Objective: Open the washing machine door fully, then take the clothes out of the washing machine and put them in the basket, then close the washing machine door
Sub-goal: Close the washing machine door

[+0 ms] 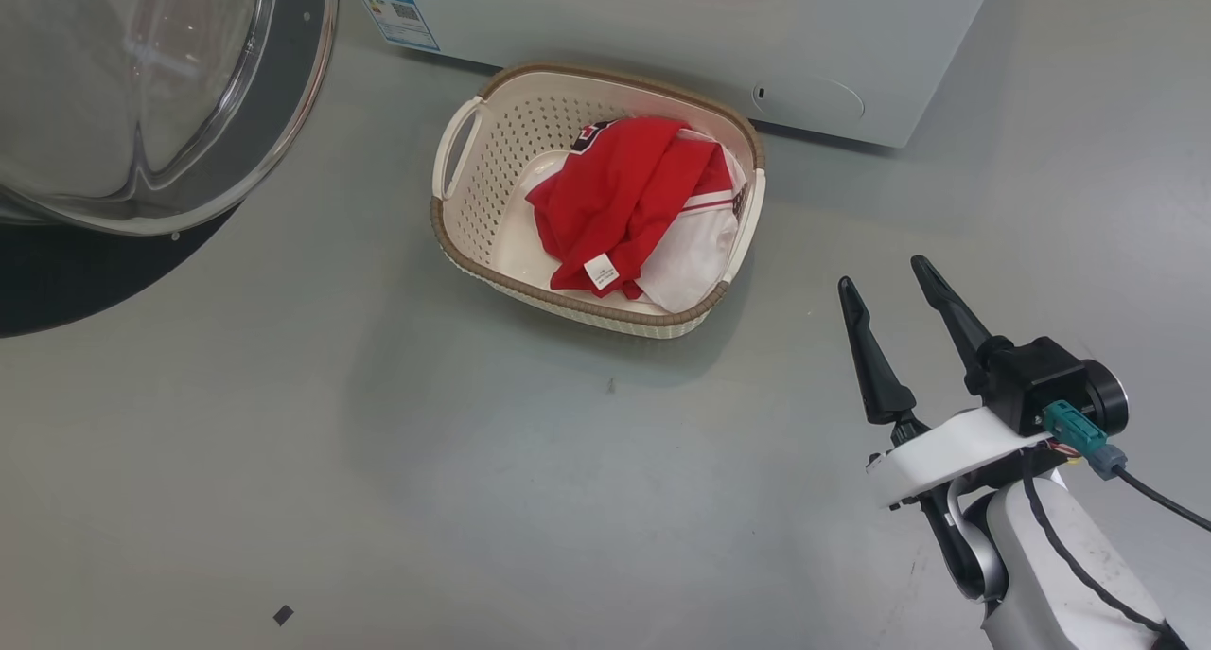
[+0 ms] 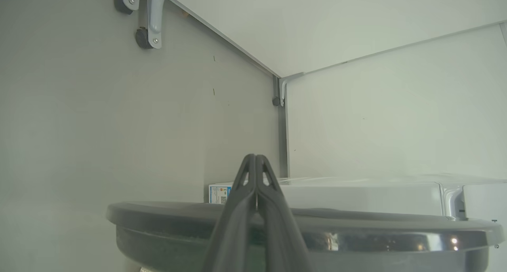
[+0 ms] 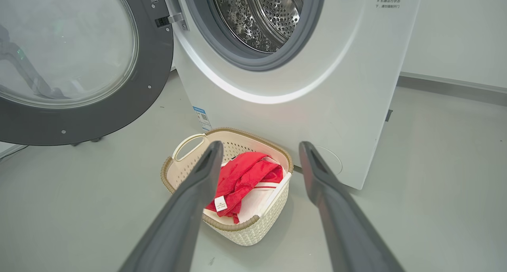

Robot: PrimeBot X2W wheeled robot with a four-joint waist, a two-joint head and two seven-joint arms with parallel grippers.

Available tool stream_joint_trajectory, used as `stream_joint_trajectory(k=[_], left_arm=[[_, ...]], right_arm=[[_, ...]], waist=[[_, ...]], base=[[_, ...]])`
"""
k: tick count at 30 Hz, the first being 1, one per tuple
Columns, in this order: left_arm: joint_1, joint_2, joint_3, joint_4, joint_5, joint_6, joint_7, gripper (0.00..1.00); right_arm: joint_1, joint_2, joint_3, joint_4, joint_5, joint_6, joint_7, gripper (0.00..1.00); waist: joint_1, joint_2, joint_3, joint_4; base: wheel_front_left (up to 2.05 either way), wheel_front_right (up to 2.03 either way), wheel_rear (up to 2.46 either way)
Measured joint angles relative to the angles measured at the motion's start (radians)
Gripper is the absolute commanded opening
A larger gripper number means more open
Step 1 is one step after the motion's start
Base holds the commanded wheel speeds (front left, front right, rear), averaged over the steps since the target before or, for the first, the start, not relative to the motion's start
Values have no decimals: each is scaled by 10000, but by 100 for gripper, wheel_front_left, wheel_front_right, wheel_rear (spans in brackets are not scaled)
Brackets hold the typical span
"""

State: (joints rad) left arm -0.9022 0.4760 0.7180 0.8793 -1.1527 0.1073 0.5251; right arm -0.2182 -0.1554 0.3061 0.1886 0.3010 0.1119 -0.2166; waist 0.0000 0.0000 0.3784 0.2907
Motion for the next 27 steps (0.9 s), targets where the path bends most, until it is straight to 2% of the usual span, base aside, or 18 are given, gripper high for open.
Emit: stream_joint_trajectory(k=[6,27], left_arm=[[-175,-31,276,575,-184,38,316,0],[-675,36,-27,1348,-518,119,1806,0]], right_arm=[[-6,27,8,19,0,0,-2,100],[-37,171,-33,320,65,0,-167,100]], waist=[[0,0,-20,-64],[0,0,-316,-260]], base=[[0,0,0],[0,0,0]])
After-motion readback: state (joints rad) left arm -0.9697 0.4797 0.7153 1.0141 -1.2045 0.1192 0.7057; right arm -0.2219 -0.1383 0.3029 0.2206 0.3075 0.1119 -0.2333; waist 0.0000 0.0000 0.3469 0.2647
